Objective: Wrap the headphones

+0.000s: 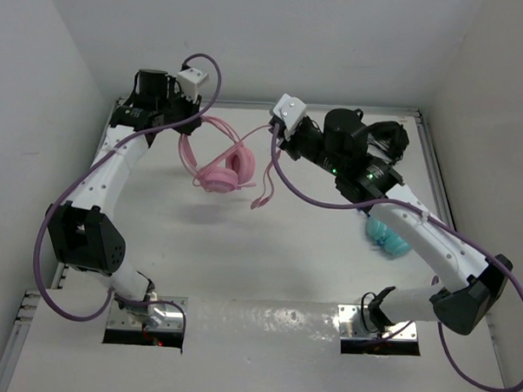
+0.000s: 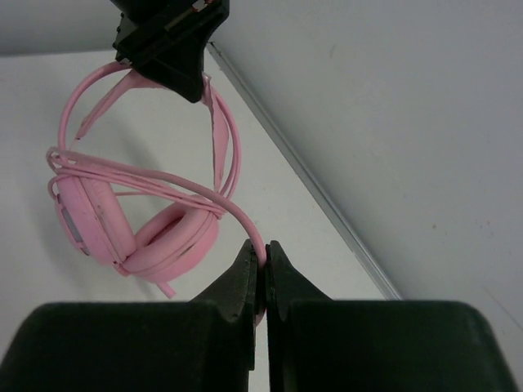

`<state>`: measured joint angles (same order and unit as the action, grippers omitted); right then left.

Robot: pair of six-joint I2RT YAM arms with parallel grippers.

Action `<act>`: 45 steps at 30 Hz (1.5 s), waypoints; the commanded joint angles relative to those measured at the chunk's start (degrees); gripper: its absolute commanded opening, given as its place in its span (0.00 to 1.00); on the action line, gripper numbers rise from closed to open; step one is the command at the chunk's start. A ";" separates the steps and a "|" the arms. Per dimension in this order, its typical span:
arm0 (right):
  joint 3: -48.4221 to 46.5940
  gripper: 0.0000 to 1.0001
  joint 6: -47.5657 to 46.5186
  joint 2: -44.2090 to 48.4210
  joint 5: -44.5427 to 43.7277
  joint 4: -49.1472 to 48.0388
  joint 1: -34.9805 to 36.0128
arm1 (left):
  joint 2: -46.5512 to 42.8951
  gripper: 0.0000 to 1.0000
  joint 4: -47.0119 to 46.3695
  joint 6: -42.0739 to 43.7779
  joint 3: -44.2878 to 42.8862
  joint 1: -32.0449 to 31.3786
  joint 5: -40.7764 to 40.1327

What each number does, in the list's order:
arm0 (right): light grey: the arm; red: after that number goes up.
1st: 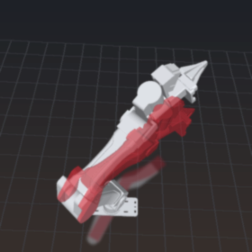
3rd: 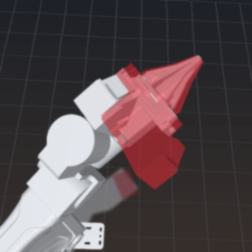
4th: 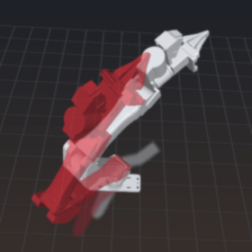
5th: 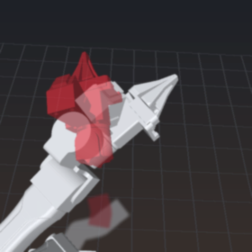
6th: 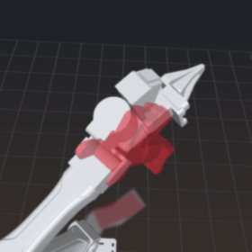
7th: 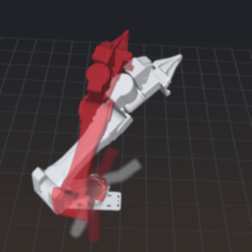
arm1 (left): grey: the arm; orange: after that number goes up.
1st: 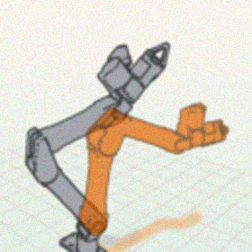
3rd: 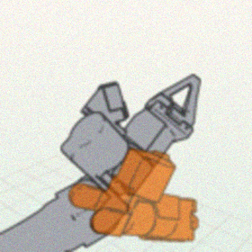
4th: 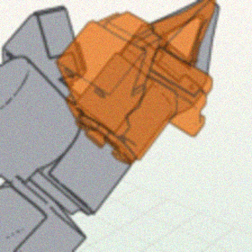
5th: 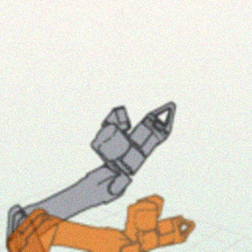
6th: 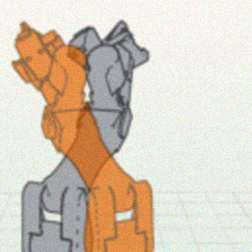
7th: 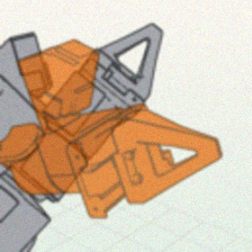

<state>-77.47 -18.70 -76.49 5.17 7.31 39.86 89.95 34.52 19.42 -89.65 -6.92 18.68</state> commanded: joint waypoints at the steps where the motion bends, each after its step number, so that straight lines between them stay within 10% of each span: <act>1: -2.15 0.00 -1.08 0.64 -0.49 -2.74 0.66 | -1.88 0.00 -4.38 -1.23 -2.20 0.50 2.85; 9: -6.37 0.00 -4.77 -1.73 -16.48 -3.09 -2.48 | -3.99 0.00 0.01 0.62 -0.79 0.50 8.65; 16: -9.28 0.00 2.08 -7.88 -13.87 -0.45 -15.94 | -6.81 0.00 8.18 0.01 -5.80 0.68 20.06; 34: 5.66 0.05 25.73 -27.74 14.96 -34.36 -11.75 | -2.86 0.00 8.63 -17.57 -26.89 0.59 33.00; 39: 4.26 0.57 25.29 -32.57 14.00 -36.40 -8.05 | -1.27 0.00 7.93 -18.89 -28.65 0.59 33.44; 45: 8.29 0.82 24.42 -34.87 10.65 -38.16 -8.04 | -0.83 0.00 8.63 -18.89 -29.18 0.68 34.58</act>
<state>-70.54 6.70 -110.80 17.37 -26.50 32.05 90.06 46.59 3.99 -115.48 -6.39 49.15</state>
